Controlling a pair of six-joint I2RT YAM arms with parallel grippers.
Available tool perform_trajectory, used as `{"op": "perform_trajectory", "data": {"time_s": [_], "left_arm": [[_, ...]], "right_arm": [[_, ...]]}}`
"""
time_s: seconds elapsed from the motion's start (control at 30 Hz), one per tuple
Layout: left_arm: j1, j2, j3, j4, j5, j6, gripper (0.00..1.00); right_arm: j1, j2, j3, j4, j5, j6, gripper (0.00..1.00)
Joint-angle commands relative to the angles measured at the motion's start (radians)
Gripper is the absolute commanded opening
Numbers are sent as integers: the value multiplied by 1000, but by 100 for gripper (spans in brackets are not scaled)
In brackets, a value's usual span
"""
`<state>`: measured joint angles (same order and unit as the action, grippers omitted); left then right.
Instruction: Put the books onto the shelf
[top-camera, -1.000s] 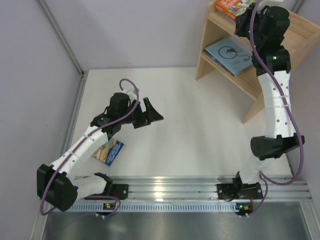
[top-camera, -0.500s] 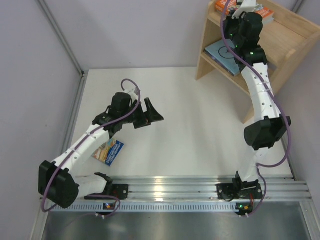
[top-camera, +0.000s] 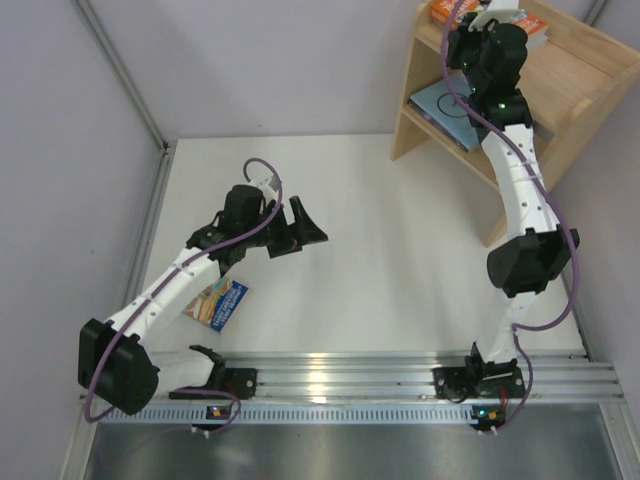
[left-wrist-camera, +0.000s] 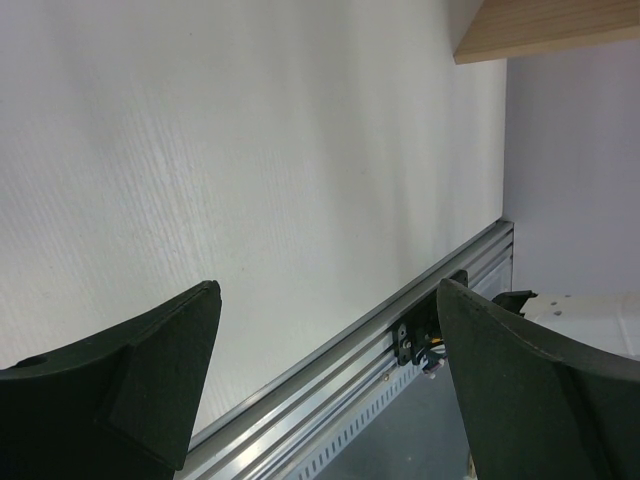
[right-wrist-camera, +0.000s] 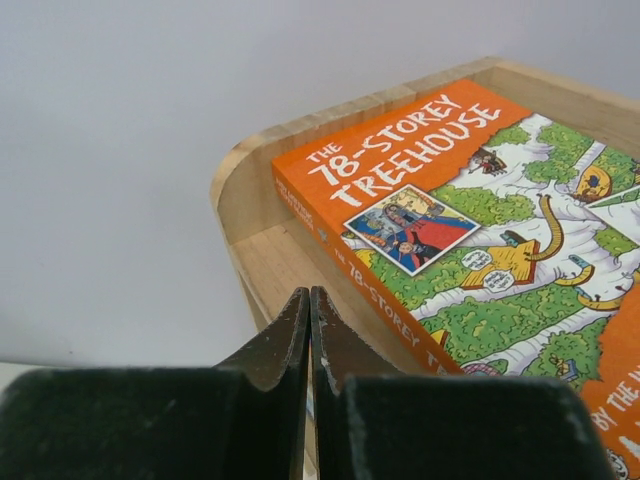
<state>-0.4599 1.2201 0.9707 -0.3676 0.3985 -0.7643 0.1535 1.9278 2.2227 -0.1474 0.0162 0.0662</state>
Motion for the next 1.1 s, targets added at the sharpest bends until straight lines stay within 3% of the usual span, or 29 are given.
{"op": "perform_trajectory", "data": {"time_s": [0.0,0.37,1.07], "left_arm": [[-5,-7,2,30,0,8,93],[-5,-13,-3,30,2,6,93],[-11,-7,-10,39,-6,6,92]], "right_arm": [[-17,20,55,71,-4,27,0],[-38,-7,-40,140,-2,46,0],[-46,22,-32,183,83,43,0]]}}
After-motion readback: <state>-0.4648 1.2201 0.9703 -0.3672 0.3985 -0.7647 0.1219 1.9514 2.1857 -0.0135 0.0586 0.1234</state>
